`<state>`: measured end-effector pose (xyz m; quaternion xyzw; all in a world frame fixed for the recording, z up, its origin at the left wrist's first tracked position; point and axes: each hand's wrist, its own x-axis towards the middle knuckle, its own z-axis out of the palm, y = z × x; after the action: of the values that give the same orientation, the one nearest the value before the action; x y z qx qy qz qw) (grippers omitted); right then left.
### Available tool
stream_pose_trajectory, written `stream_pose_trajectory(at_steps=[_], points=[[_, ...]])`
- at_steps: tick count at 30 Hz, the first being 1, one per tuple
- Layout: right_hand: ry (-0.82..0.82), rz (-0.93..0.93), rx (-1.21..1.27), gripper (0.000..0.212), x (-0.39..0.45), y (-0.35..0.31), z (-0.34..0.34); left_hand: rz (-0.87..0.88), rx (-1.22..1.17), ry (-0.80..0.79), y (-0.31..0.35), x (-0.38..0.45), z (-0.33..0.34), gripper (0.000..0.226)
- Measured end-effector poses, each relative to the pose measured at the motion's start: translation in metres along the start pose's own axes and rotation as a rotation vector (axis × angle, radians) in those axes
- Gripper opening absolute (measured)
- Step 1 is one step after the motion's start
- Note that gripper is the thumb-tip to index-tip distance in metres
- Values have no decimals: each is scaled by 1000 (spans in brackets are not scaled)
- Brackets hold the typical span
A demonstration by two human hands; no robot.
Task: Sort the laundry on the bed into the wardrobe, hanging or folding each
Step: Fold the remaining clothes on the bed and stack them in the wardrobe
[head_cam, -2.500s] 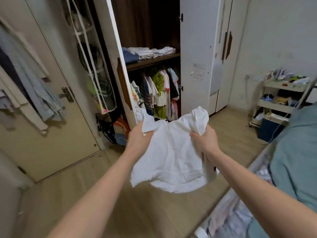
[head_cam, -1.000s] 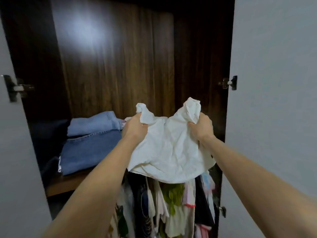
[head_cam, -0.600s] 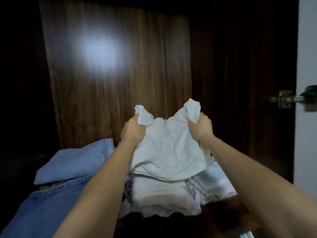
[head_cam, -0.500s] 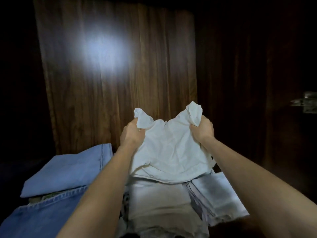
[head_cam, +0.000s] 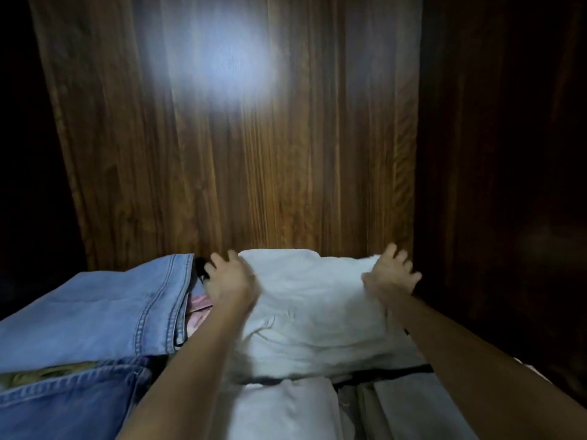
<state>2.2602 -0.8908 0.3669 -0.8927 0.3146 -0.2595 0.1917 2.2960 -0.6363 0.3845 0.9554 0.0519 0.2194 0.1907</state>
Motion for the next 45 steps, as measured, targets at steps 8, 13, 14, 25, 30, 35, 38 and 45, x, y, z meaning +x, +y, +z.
stream_pose_trajectory(at_steps=[8, 13, 14, 25, 30, 35, 38, 45], points=[[-217, -384, -219, 69, 15, 10, 58, 319, 193, -366, 1, 11, 56, 74], [-452, -320, -145, 72, 17, 37, 95, 297, 186, -438, -16, 6, 81, 75], [-469, -318, -167, 72, 16, 37, 92, 297, 187, -438, -15, 4, 80, 76], [-319, -401, 211, 37, -34, -25, -8, 370, 111, -186, 4, -1, -16, 47], [-346, -634, 372, 16, -101, -90, -43, 368, 85, -60, -45, -43, -95, 30], [-354, -906, 472, 12, -203, -152, -46, 145, 228, 130, -143, -137, -168, 37], [-411, -1082, 504, 15, -284, -179, -48, -32, 299, 230, -204, -219, -208, 28], [-732, -1408, 745, 8, -520, -190, -88, -427, 468, 261, -303, -434, -305, 29]])
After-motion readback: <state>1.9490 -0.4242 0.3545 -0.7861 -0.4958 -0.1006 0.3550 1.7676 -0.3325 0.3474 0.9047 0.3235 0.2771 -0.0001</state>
